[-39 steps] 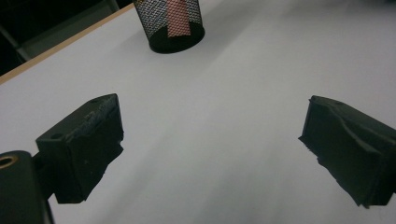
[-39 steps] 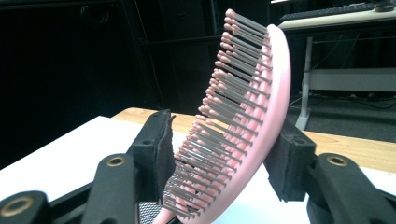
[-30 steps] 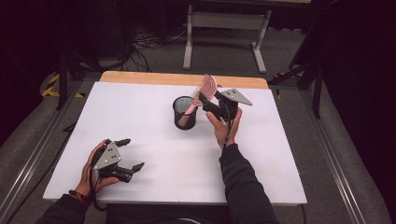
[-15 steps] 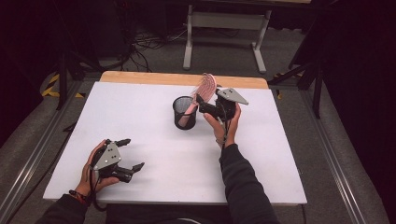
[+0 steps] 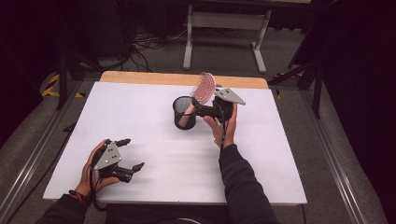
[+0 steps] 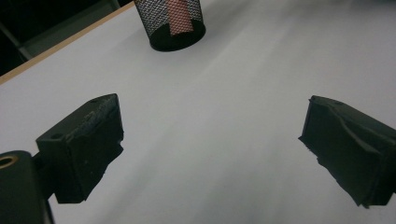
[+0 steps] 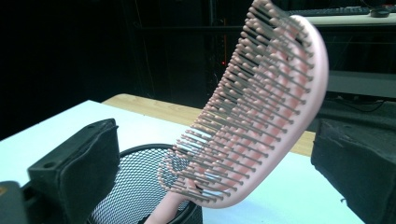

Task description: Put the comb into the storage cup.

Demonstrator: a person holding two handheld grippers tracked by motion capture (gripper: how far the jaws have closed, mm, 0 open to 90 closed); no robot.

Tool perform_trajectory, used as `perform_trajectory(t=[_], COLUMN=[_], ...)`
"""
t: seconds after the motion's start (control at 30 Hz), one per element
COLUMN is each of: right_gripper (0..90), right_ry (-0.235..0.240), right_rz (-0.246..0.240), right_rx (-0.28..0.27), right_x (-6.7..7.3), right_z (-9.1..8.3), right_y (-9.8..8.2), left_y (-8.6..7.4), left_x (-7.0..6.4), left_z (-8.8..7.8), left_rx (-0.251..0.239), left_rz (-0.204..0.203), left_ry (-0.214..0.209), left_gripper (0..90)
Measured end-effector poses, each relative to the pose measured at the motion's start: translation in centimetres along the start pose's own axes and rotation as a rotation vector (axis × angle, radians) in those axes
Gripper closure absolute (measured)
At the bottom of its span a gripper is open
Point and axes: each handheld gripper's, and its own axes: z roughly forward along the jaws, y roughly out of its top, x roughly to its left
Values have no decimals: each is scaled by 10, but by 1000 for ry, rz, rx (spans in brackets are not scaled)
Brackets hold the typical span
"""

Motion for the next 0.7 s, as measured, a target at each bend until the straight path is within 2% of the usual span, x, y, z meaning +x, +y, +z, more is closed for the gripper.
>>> perform_trajectory(t=[0.7], right_gripper=[40], right_ry=[-27], right_rz=[-45], right_rx=[16], right_x=[3], right_z=[-2], right_y=[4], left_y=[0], left_x=[0], left_z=[0], left_rx=[3], left_rz=[1], left_ry=[2], left_gripper=[63])
